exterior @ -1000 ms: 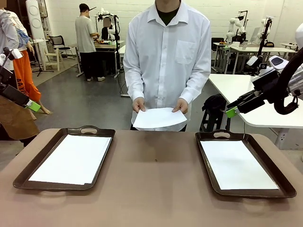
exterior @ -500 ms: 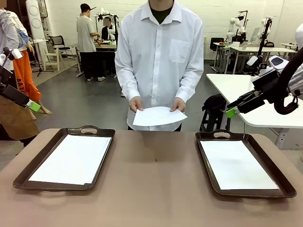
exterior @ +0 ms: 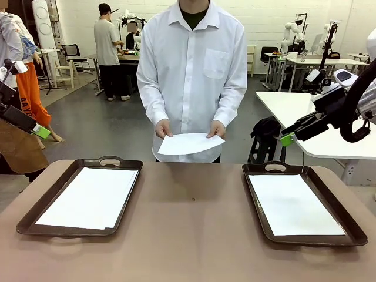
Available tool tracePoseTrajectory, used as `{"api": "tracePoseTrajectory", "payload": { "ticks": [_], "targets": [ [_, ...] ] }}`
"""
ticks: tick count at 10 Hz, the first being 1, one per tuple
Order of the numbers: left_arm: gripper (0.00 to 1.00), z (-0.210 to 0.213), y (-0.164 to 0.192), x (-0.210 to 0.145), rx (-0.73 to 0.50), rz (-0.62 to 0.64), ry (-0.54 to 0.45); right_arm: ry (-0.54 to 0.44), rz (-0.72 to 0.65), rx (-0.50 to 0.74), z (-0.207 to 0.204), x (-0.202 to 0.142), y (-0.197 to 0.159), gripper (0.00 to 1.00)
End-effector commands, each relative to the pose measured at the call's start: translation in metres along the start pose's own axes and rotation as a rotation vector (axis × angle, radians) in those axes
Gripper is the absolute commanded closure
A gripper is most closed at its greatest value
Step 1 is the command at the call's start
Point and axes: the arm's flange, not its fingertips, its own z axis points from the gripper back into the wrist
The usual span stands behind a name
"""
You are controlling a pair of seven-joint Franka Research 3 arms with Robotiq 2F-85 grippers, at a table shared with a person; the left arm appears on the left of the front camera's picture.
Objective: Sort the A4 documents.
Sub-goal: Receive the A4 Paper.
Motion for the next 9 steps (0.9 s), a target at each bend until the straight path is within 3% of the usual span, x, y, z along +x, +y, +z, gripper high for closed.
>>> {"api": "tracePoseTrajectory", "payload": {
  "ticks": [1,9],
  "targets": [
    [0.0,-0.0001,-0.0008,-0.0012,0.001,-0.01,0.003,-0.003,0.007,-0.004,-0.0008,0.0004,-0.0005,0.0],
    [0.0,-0.0001,-0.0008,-0.0012,0.001,-0.01,0.003,-0.003,0.007,-0.004,-0.0008,0.0004,-0.0005,0.0]
  ]
}}
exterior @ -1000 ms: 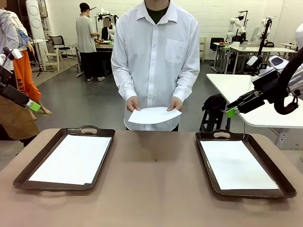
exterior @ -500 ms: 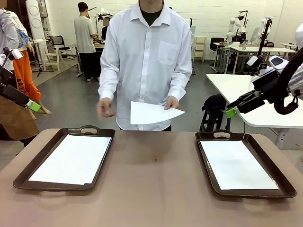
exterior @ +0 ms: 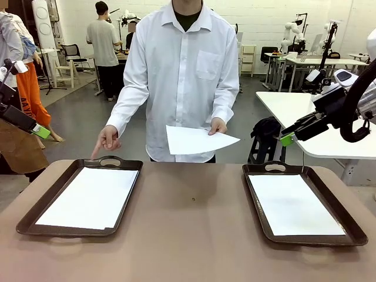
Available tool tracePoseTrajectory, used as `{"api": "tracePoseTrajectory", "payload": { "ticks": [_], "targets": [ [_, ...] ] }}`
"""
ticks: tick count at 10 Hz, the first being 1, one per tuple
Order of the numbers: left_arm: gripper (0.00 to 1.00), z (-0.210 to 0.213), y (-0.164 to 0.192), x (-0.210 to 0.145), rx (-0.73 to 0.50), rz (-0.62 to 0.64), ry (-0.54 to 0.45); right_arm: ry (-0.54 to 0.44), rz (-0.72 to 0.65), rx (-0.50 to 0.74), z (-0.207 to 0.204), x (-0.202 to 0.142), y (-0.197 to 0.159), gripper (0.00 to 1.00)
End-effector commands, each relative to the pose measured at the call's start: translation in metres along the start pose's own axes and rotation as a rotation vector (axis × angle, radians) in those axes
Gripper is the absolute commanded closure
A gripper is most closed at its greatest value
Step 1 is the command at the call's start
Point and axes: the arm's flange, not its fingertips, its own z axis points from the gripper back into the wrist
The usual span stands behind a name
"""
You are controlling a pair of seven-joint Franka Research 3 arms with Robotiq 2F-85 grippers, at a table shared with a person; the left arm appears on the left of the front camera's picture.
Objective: Sort the A4 documents.
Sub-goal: Receive the A4 Paper.
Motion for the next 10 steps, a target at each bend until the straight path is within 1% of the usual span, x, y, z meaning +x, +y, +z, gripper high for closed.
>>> {"api": "tracePoseTrajectory", "payload": {
  "ticks": [1,5,6,8,10],
  "targets": [
    [0.0,0.0,-0.001,-0.001,0.002,-0.01,0.003,-0.003,0.007,-0.004,-0.001,0.0,-0.001,0.0],
    [0.0,0.0,0.0,0.0,0.0,0.0,0.0,-0.003,0.007,-0.004,-0.001,0.0,-0.001,0.0],
    [0.0,-0.022,-0.005,0.007,-0.045,0.046,-0.016,-0.003,0.007,-0.004,-0.001,0.0,-0.001,0.0],
    [0.0,-0.053,-0.013,0.024,-0.113,0.139,-0.021,-0.003,0.007,-0.004,-0.001,0.0,-0.001,0.0],
    [0.0,-0.085,-0.022,0.042,-0.233,0.256,-0.015,-0.003,0.007,-0.004,-0.001,0.0,-0.001,0.0]
  ]
}}
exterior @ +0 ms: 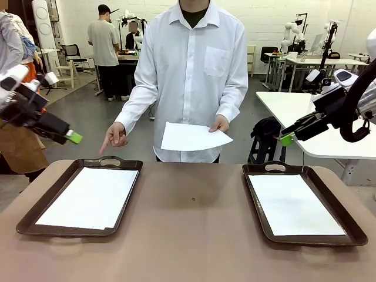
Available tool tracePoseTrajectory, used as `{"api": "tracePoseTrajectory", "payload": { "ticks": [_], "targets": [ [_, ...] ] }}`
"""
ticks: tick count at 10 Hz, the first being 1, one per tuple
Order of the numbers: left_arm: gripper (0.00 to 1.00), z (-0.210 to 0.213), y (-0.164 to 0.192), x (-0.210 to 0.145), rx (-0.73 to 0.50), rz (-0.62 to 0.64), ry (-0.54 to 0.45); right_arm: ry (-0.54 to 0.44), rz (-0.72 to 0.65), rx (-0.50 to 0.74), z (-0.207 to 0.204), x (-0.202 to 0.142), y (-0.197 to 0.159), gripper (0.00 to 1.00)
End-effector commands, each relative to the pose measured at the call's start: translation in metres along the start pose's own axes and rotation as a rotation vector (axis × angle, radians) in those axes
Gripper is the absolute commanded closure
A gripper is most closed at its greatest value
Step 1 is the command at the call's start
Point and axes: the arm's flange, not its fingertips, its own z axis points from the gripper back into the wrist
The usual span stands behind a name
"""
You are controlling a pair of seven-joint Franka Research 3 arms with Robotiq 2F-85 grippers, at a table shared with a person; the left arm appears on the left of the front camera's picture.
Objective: Sort the A4 documents.
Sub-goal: Receive the A4 Paper.
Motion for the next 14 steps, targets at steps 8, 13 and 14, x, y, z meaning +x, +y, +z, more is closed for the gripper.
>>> {"api": "tracePoseTrajectory", "payload": {
  "ticks": [8,13,14],
  "targets": [
    [0.0,-0.127,0.028,0.102,-0.362,0.387,-0.069,-0.003,0.005,-0.004,-0.001,0.0,-0.001,0.0],
    [0.0,-0.195,0.031,0.136,-0.412,0.492,-0.026,-0.003,0.005,-0.004,-0.001,0.0,-0.001,0.0],
    [0.0,-0.205,0.026,0.142,-0.417,0.504,-0.019,-0.003,0.005,-0.004,-0.001,0.0,-0.001,0.0]
  ]
}}
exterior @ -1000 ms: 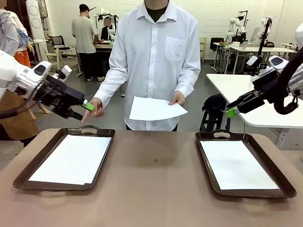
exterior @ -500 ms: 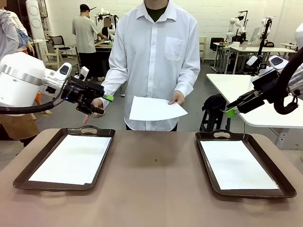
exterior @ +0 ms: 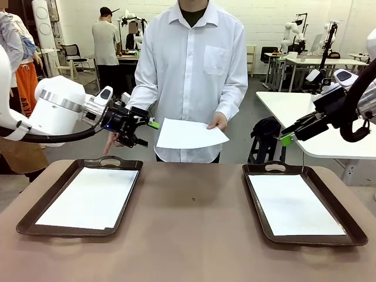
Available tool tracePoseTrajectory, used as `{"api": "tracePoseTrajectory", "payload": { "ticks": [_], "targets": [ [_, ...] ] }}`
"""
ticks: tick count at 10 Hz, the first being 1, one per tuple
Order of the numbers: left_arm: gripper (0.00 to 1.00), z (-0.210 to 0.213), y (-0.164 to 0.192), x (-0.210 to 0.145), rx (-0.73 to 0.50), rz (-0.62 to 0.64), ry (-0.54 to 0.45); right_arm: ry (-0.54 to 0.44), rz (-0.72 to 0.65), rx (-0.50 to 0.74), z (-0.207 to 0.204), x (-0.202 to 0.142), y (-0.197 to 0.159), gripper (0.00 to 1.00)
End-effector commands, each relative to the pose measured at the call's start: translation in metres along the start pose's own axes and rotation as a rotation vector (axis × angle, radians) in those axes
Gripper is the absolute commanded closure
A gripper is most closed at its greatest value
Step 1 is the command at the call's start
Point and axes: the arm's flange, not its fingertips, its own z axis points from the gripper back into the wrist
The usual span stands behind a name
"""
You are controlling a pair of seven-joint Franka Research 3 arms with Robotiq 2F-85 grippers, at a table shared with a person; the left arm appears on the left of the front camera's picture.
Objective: Sort the A4 documents.
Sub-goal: Receive the A4 Paper.
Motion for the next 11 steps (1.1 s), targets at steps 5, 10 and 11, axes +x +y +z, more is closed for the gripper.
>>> {"api": "tracePoseTrajectory", "payload": {
  "ticks": [5,10,11],
  "targets": [
    [0.0,-0.053,-0.014,0.034,-0.11,0.099,-0.019,-0.004,0.005,-0.002,-0.001,0.0,-0.001,0.0],
    [0.18,-0.03,-0.001,0.025,-0.186,0.213,-0.056,-0.004,0.005,-0.002,-0.001,0.0,-0.001,0.0],
    [0.3,-0.029,0.001,0.022,-0.18,0.22,-0.024,-0.004,0.005,-0.002,-0.001,0.0,-0.001,0.0]
  ]
}}
